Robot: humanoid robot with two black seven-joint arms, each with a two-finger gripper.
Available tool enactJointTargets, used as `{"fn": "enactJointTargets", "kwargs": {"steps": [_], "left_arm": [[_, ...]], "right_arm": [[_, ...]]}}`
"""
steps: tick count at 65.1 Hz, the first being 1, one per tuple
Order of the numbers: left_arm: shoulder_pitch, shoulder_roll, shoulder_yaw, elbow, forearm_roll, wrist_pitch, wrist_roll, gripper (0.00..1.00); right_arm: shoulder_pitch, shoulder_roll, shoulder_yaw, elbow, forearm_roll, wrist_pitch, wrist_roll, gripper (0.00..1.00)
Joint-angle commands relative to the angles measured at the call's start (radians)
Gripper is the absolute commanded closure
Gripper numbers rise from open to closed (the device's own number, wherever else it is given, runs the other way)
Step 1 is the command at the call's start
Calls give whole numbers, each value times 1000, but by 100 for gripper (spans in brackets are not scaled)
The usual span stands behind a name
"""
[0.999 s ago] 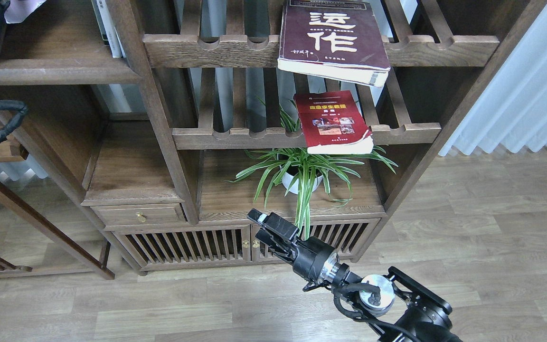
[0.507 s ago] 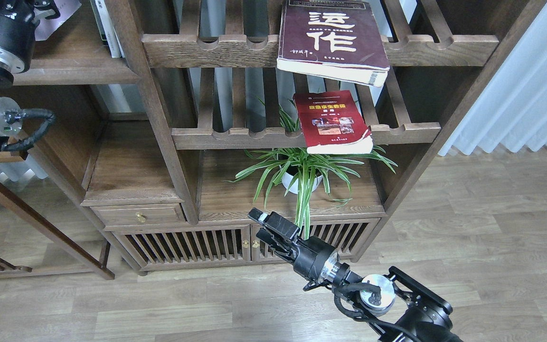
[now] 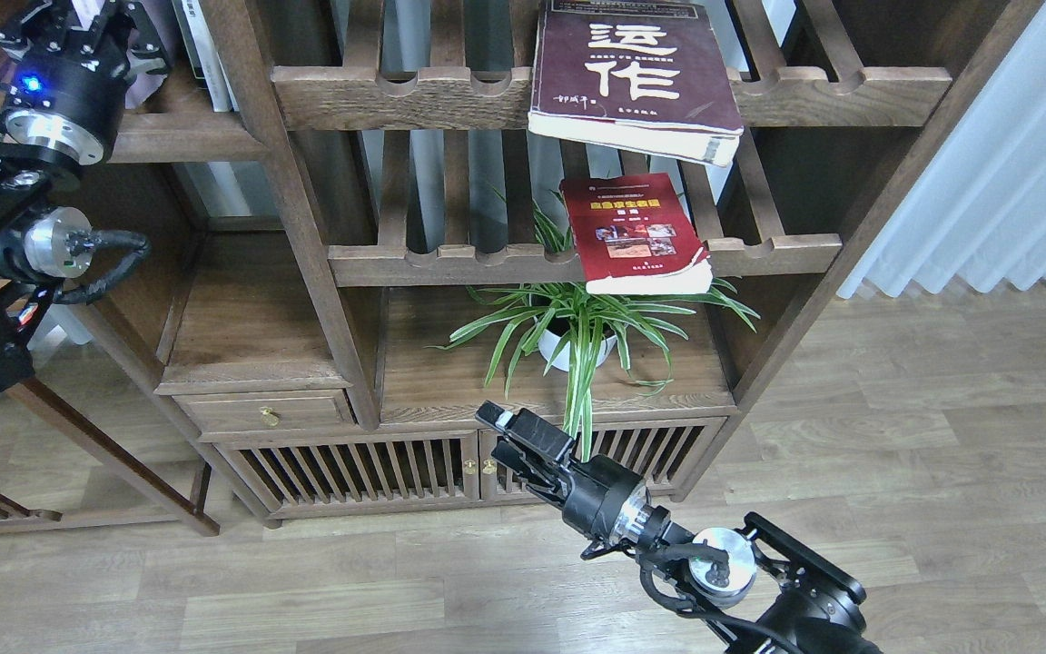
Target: Organize books on shelf
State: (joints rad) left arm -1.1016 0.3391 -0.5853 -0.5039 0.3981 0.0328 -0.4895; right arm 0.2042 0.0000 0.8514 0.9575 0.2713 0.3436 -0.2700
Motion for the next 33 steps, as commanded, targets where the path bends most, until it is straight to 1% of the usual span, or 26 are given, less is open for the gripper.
{"fn": "enactJointTargets", "kwargs": {"steps": [1, 10, 11, 13, 14, 16, 17, 19, 20, 21, 23, 28, 31, 32, 33], "left_arm": [[0, 4, 15, 1, 2, -1, 1, 97], [9, 3, 25, -1, 1, -7, 1, 95], [12, 6, 24, -2, 1, -26, 1, 90], [12, 8, 21, -4, 1, -33, 1, 87], [12, 9, 21, -4, 1, -39, 1, 83], [14, 11, 19, -4, 1, -42, 1, 80], [14, 14, 19, -2, 1, -45, 1, 75], [14, 17, 19, -2, 1, -45, 1, 70], [16, 18, 19, -2, 1, -45, 1, 64], [16, 20, 19, -2, 1, -45, 1, 62], [17, 26, 18, -5, 1, -45, 1, 55], [25, 35, 13, -15, 1, -45, 1, 48], [28, 41, 12, -19, -1, -47, 1, 40], [29, 44, 10, -21, -1, -47, 1, 35], [29, 46, 10, -21, -1, -47, 1, 33]], "right_arm": [[0, 0, 1, -2, 0, 0, 0, 1], [1, 0, 1, -3, 2, 0, -2, 1], [1, 0, 1, -3, 2, 0, -2, 1], [1, 0, 1, -3, 2, 0, -2, 1], [1, 0, 1, -3, 2, 0, -2, 1], [1, 0, 1, -3, 2, 0, -2, 1], [0, 0, 1, -3, 2, 0, -2, 1], [0, 0, 1, -3, 2, 0, -2, 1], [0, 0, 1, -5, 0, 0, -2, 1], [0, 0, 1, -5, 2, 0, -2, 1], [0, 0, 1, -6, 2, 0, -2, 1], [0, 0, 1, -6, 2, 0, -2, 1], [0, 0, 1, -6, 2, 0, -2, 1], [0, 0, 1, -6, 0, 0, -2, 1], [0, 0, 1, -6, 0, 0, -2, 1]]}}
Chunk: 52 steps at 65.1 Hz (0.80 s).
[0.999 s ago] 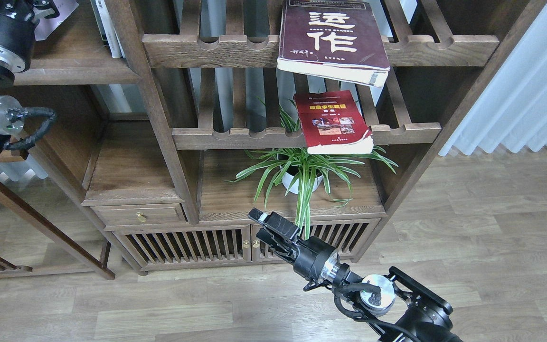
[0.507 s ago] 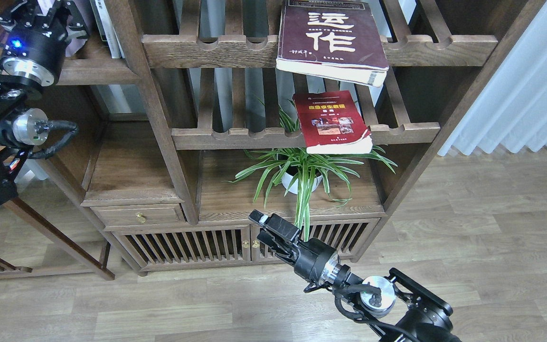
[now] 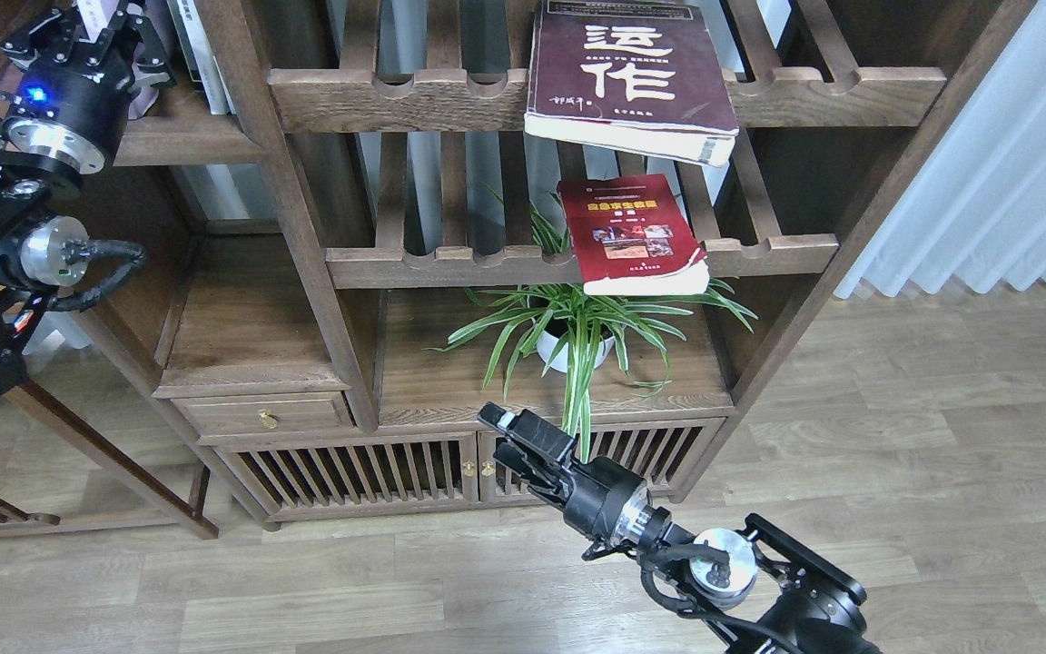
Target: Organize books on shelf
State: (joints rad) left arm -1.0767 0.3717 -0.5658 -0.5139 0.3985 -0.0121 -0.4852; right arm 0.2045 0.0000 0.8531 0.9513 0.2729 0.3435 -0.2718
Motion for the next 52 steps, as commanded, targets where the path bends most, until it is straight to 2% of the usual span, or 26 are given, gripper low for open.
{"fn": "enactJointTargets", "kwargs": {"steps": [1, 5, 25, 34, 52], "left_arm": [[4, 16, -11, -11, -1, -2, -3, 31], [6, 29, -13, -21, -1, -8, -3, 27], [20, 33, -85, -100, -7, -31, -3, 23], [32, 39, -138, -161, -9, -31, -3, 14], [184, 138, -270, -455, -10, -22, -3, 7]], "right_arm": [[0, 0, 0, 0, -1, 0, 0, 1], [0, 0, 0, 0, -1, 0, 0, 1], [0, 0, 0, 0, -1, 0, 0, 1], [-2, 0, 0, 0, -1, 0, 0, 1], [0, 0, 0, 0, -1, 0, 0, 1]]}}
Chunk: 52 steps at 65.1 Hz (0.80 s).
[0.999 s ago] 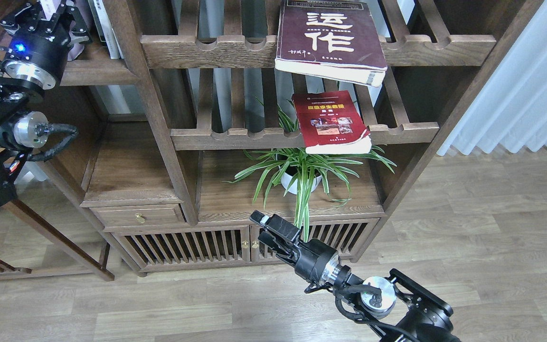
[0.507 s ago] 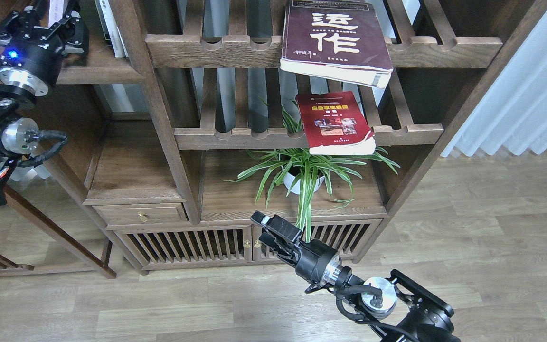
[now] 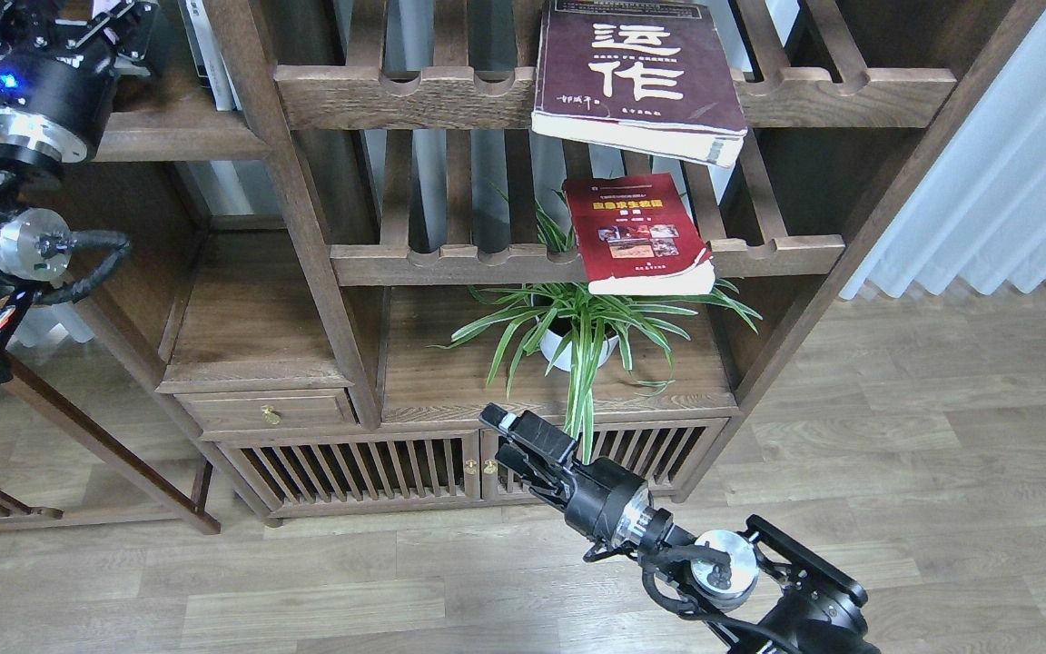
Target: Organize books on shelf
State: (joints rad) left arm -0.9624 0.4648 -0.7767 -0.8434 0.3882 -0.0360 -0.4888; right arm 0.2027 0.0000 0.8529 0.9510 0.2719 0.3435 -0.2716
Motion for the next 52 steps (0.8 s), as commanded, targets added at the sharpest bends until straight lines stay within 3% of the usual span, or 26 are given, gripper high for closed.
{"fn": "enactJointTargets", "kwargs": {"steps": [1, 10, 24, 26, 42, 52], "left_arm": [[80, 51, -71, -147, 0, 2, 0, 6], [169, 71, -170, -295, -5, -7, 0, 1], [323, 38, -279, -483, -71, -51, 0, 0], [361, 31, -292, -511, -78, -116, 0, 0], [583, -58, -286, -539, -81, -373, 0, 0], [737, -153, -283, -536, -80, -452, 0, 0]], "right_arm": [[1, 0, 0, 0, 0, 0, 0, 1], [1, 0, 0, 0, -2, 0, 2, 1], [1, 0, 2, 0, -2, -1, 2, 1], [4, 0, 2, -1, -3, -8, 2, 1], [9, 0, 11, -8, 0, -11, 11, 1], [3, 0, 17, 0, 4, 0, 14, 1]]}}
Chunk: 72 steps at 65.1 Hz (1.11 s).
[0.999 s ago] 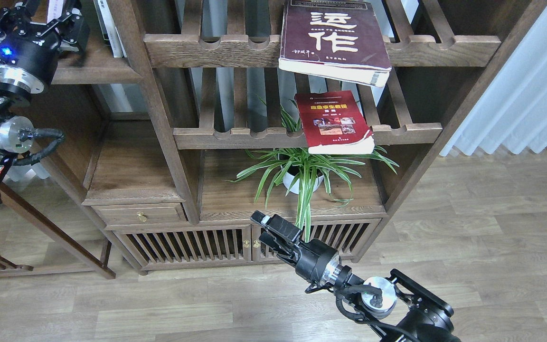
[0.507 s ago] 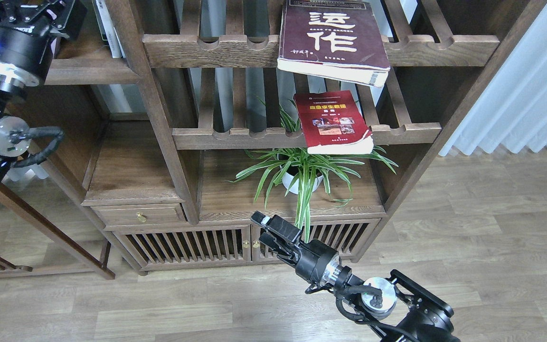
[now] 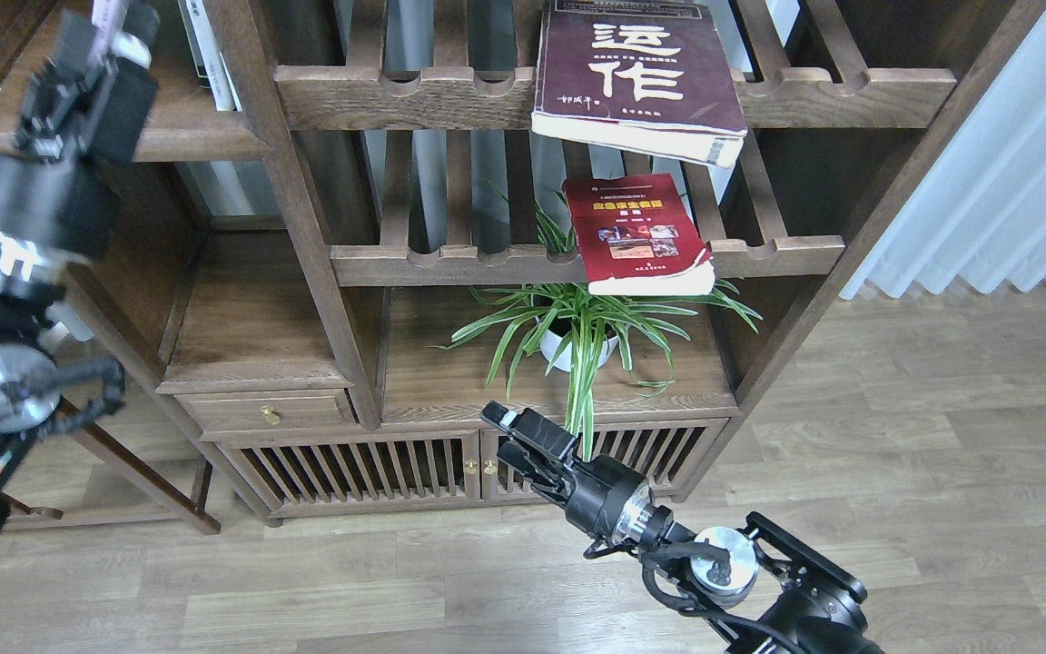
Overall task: Organize books on shelf
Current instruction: 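Withdraw the left gripper and reach the right gripper toward the red book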
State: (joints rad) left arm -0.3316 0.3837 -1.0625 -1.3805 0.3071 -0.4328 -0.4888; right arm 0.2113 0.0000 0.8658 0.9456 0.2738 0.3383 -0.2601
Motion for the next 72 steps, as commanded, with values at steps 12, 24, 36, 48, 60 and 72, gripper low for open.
{"fn": "enactJointTargets", "kwargs": {"steps": [12, 24, 36, 48, 60, 72], "left_arm": [[203, -151, 58, 17, 3, -56, 0, 0], [204, -160, 113, 61, 0, -56, 0, 0], [207, -157, 115, 63, -3, -56, 0, 0], [212, -160, 116, 69, -17, -56, 42, 0], [241, -160, 131, 74, -29, -56, 61, 0], [266, -163, 136, 74, -37, -56, 67, 0]], "right_arm": [[-4, 0, 90, -2, 5, 2, 27, 1], [32, 0, 228, -60, 47, -10, 39, 1], [129, 0, 286, -186, 108, -15, 41, 1], [188, 0, 325, -254, 157, -42, 71, 1], [223, 0, 363, -255, 196, -76, 90, 1], [261, 0, 369, -271, 200, -133, 91, 2]]}}
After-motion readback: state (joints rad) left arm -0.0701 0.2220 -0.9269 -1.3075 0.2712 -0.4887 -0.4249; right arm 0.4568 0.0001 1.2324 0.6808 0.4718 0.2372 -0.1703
